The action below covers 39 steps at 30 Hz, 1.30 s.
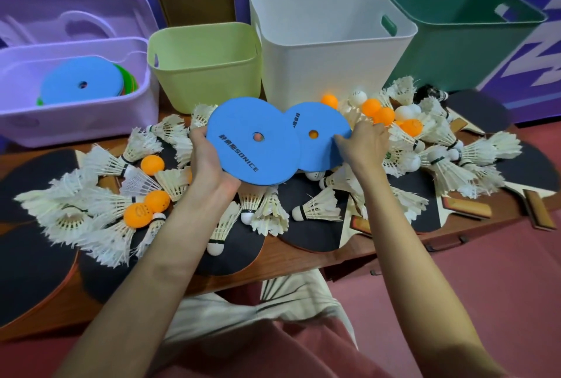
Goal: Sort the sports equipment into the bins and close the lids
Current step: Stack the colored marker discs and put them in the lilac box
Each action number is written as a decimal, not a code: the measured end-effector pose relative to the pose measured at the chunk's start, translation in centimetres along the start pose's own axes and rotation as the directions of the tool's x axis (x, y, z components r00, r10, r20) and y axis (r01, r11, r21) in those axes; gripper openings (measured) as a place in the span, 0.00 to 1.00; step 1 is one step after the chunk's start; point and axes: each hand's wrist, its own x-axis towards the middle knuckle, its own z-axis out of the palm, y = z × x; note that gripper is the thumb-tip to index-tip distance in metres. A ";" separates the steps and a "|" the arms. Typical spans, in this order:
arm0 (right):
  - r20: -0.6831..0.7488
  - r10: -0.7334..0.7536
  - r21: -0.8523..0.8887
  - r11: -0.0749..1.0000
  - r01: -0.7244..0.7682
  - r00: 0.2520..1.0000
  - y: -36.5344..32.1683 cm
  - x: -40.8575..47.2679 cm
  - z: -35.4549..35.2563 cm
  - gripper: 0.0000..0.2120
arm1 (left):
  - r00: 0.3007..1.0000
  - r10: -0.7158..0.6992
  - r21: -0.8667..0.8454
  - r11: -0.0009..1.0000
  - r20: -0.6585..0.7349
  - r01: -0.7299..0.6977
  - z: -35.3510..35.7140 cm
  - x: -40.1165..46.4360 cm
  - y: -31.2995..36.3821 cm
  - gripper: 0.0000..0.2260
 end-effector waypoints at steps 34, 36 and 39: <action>0.148 -0.626 0.526 0.706 0.475 0.766 -18.9 -7.9 7.5 0.20 | 0.953 0.270 -0.118 0.951 -0.140 -0.287 -7.7 -0.1 11.5 0.21; 0.136 -0.627 0.512 0.708 0.488 0.767 -21.1 -7.3 7.8 0.19 | 0.929 0.317 -0.028 0.944 -0.190 -0.328 -8.1 0.5 13.0 0.18; 0.124 -0.647 0.509 0.692 0.512 0.752 -24.8 -6.5 8.3 0.16 | 0.918 0.348 0.051 0.937 -0.189 -0.345 -9.3 2.5 15.9 0.13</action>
